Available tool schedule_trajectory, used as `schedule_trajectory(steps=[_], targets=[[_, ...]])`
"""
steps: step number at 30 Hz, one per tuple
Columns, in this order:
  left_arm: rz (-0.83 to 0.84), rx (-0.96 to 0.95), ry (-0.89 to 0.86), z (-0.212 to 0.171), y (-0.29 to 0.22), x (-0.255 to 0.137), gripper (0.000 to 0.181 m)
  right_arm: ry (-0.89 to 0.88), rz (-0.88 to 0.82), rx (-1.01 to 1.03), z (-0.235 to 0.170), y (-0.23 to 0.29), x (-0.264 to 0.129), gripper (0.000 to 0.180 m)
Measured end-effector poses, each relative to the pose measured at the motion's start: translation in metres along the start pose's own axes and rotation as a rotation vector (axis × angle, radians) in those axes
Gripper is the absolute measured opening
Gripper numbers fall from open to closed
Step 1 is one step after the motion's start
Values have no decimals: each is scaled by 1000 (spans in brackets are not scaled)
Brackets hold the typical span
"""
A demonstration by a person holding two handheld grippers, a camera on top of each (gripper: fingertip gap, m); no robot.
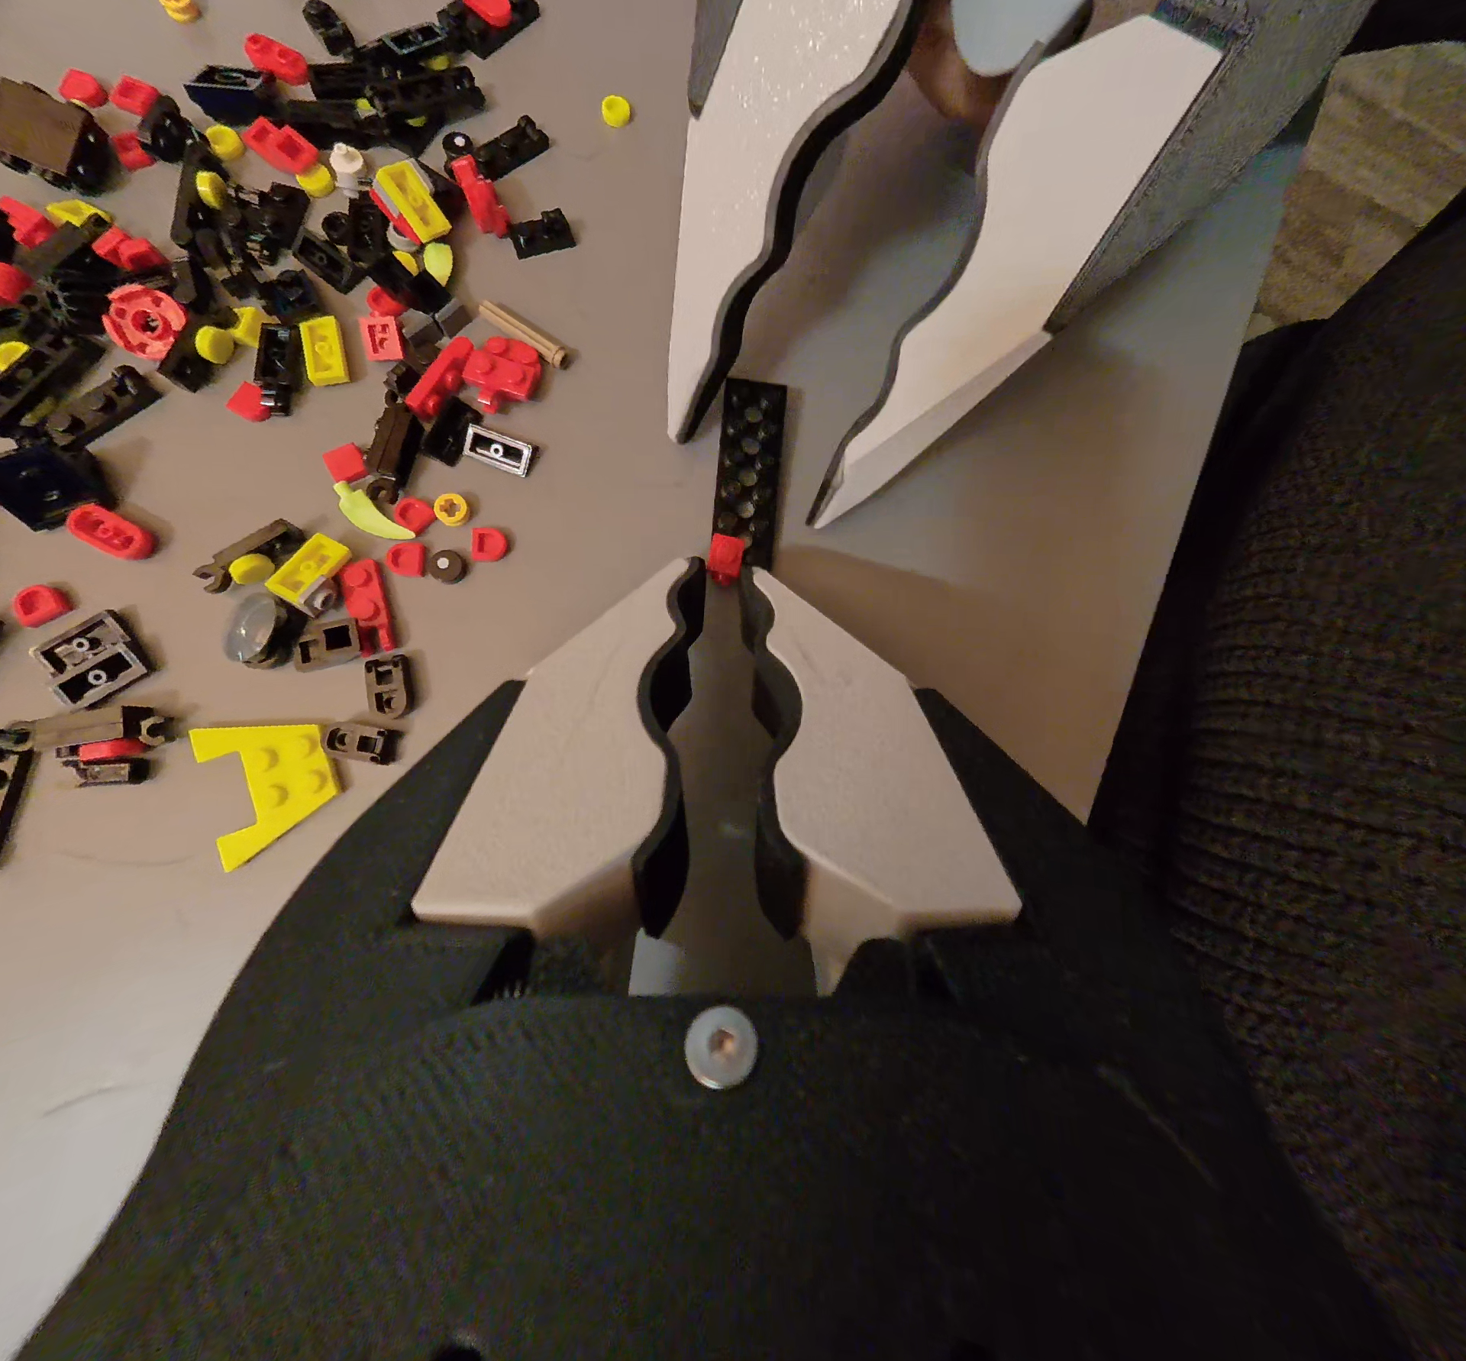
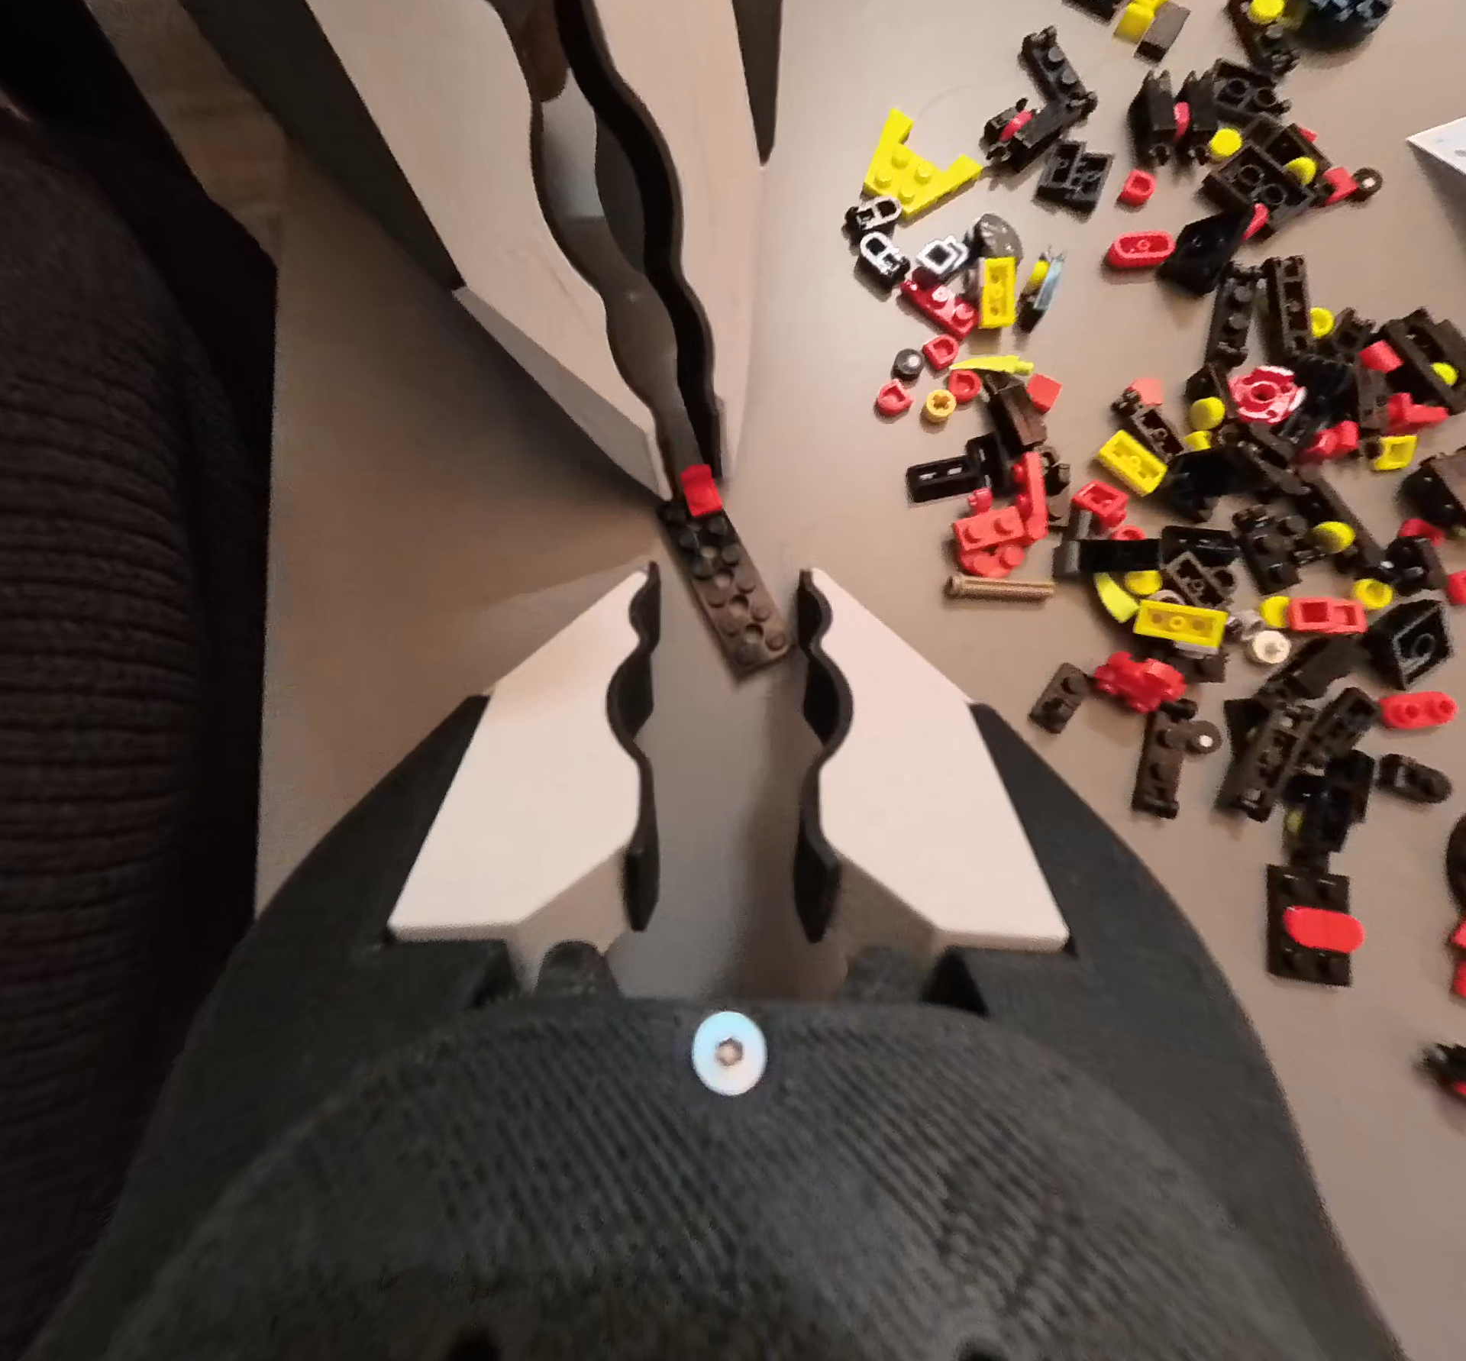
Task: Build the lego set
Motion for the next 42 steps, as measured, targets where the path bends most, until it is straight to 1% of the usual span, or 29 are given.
schedule_trajectory(steps=[4, 9, 13, 16, 19, 38, 42], targets=[[-10, 4, 0, -1, 0, 1, 7, 11, 2, -28, 1, 2, 2, 17], [-21, 19, -12, -2, 0, 1, 16, 2, 10, -28, 0, 1, 1, 15], [6, 45, -37, -1, 1, 1, 22, -21, 21, 0, -1, -1, 1, 15], [6, 51, -30, -2, 0, 3, 22, -29, 19, 20, -1, -1, 1, 15], [5, 46, -33, -1, 0, 3, 15, -27, 12, 28, -1, 0, 1, 14], [40, 84, -20, 0, -3, 2, 15, -47, 12, 117, 0, 0, 2, 14], [65, 102, -25, 0, -3, 2, 11, -52, 11, 124, 0, -1, 2, 14]])
Point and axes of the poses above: each gripper's, where its closed fingertips meet, x out along the fingers, z out of its top, y = z × x across the jaws, the point moved 10 cm from there along -x, back along the fingers, and after that the axes turned 15 degrees about z, right-handed, at the moved point
